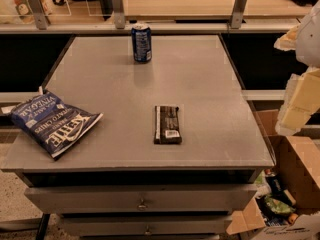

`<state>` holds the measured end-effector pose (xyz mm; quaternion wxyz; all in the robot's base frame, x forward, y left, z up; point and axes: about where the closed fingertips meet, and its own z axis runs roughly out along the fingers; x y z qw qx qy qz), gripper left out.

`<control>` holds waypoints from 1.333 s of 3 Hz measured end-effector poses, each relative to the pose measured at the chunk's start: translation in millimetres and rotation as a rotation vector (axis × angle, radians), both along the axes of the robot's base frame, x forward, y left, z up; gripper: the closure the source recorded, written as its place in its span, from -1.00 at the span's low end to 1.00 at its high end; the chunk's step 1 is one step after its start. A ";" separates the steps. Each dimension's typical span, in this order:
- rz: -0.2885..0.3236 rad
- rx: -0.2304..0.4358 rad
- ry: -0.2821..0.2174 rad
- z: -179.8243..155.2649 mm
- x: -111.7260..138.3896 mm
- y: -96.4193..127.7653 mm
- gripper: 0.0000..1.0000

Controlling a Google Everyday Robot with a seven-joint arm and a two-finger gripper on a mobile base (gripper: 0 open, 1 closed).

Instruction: Move rxbar chocolate near pepsi can

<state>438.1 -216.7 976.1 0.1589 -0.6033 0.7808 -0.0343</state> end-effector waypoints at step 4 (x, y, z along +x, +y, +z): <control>0.039 0.089 0.004 -47.3 19.6 64.3 -1.00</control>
Offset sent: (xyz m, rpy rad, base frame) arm 0.0036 0.0119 -0.0091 0.0391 -0.0072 0.0052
